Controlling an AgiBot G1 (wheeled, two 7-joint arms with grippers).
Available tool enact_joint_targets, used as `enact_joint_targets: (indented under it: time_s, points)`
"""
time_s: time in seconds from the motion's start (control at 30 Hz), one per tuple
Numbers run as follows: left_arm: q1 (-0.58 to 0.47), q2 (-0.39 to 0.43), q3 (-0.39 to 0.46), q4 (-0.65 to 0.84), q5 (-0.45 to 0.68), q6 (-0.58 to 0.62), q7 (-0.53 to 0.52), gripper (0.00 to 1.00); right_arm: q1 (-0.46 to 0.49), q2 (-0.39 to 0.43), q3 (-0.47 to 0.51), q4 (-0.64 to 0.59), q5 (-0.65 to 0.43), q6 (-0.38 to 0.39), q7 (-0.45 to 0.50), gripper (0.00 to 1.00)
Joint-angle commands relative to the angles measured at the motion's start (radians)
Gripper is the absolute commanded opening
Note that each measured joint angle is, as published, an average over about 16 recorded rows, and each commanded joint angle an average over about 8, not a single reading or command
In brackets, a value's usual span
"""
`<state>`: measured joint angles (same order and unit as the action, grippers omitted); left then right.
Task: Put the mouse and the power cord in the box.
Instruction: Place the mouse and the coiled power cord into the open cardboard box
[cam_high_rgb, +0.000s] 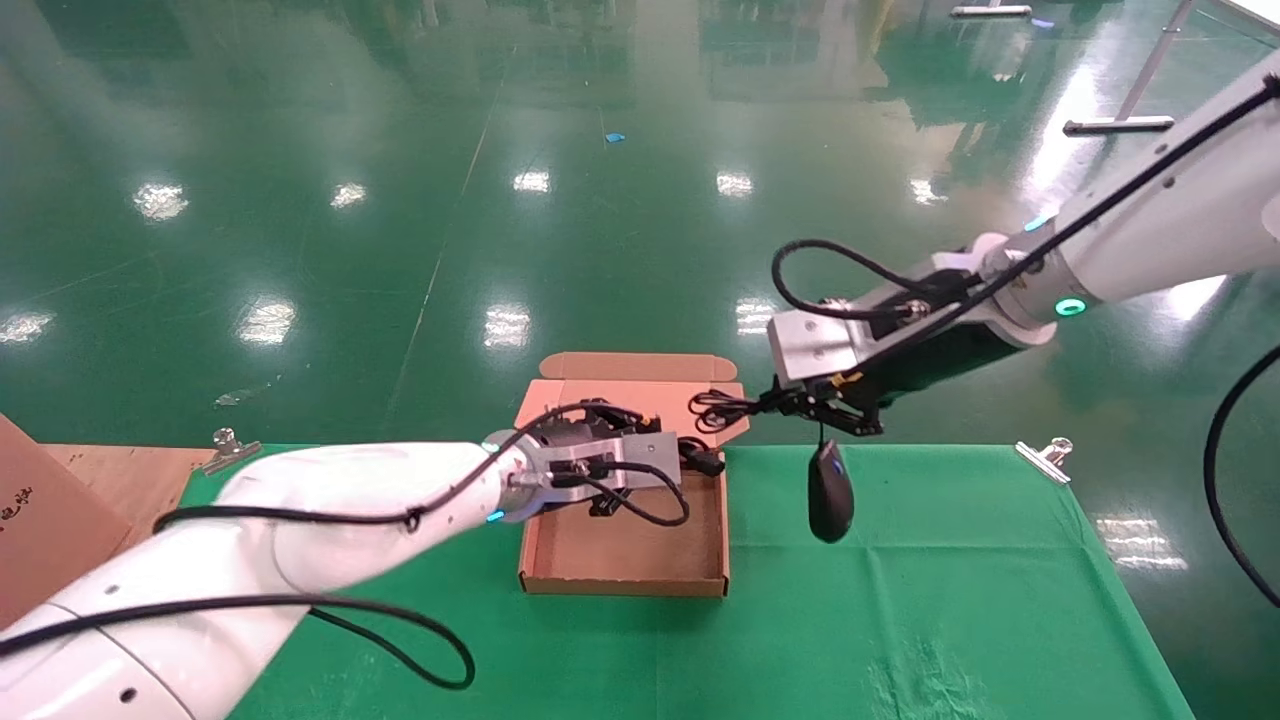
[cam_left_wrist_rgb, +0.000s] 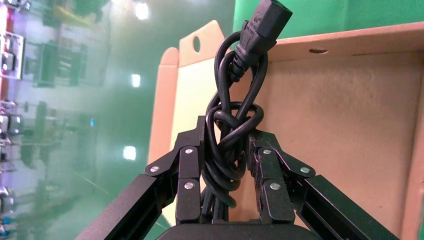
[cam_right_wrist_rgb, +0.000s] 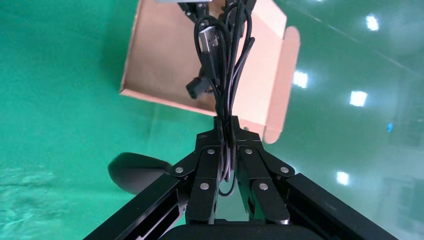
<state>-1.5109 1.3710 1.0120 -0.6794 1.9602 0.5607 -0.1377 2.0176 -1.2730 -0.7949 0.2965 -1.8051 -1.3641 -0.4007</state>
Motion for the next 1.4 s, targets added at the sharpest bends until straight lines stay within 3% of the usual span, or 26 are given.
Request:
enact_joint_targets:
  time_s: [0.03,0.2,0.3,0.5,0.6,1.07,1.27,1.4]
  points:
    - [0.010,0.002,0.045,-0.012,0.013,-0.017,-0.055,0.00,-0.007,0.006,0.002,-0.008,0.003,-0.001,-0.008,0.00]
    - [0.022,0.003,0.145,-0.013,0.009,-0.046,-0.125,0.00,-0.019,0.016,0.002,-0.023,0.004,0.005,-0.023,0.00]
    - [0.025,0.003,0.195,-0.006,0.002,-0.069,-0.157,0.13,-0.026,0.019,0.002,-0.032,0.004,0.011,-0.031,0.00]
    - [0.019,0.003,0.269,0.005,-0.019,-0.113,-0.208,0.81,-0.033,0.010,0.002,-0.051,0.004,0.023,-0.044,0.00]
    - [0.013,0.003,0.299,0.007,-0.030,-0.127,-0.226,1.00,-0.036,0.003,0.002,-0.060,0.004,0.028,-0.051,0.00]
    - [-0.014,0.001,0.397,0.002,-0.084,-0.166,-0.281,1.00,-0.026,-0.028,0.001,-0.091,0.006,0.023,-0.062,0.00]
    - [-0.047,-0.020,0.390,-0.018,-0.160,-0.158,-0.288,1.00,-0.011,-0.053,-0.002,-0.082,0.005,0.015,-0.048,0.00]
    - [-0.070,-0.089,0.362,-0.069,-0.231,-0.132,-0.277,1.00,-0.011,-0.072,-0.007,-0.054,0.009,0.013,-0.026,0.00]
